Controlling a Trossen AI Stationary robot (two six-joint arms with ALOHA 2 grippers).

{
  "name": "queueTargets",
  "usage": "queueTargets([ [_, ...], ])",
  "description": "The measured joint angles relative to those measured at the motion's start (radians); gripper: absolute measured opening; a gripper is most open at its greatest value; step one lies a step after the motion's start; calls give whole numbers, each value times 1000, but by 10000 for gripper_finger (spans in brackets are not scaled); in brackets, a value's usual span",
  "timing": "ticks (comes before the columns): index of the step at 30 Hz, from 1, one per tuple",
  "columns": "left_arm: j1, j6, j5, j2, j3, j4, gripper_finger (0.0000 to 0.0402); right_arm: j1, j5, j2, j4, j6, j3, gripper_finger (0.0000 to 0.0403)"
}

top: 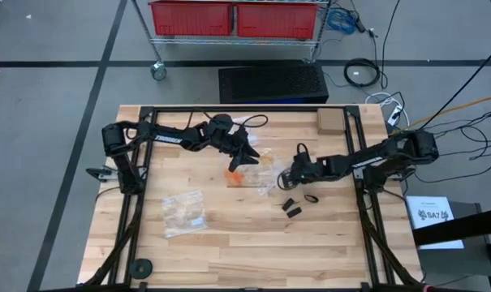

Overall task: Sort rubber bands
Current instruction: Close the transparent zip bag containing the yellow rubber bands

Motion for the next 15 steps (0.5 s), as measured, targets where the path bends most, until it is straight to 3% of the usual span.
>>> queueTargets([
  [6, 0, -1, -15, 0, 0, -1, 164, -133, 112, -19, 88, -243, -2, 2],
  [11, 15, -2, -26, 0, 0, -1, 164, -211, 3, -133, 30, -363, -2, 1],
  [15, 33, -4, -30, 0, 0, 1, 164, -201, -147, -171, 11, -224, -2, 13],
])
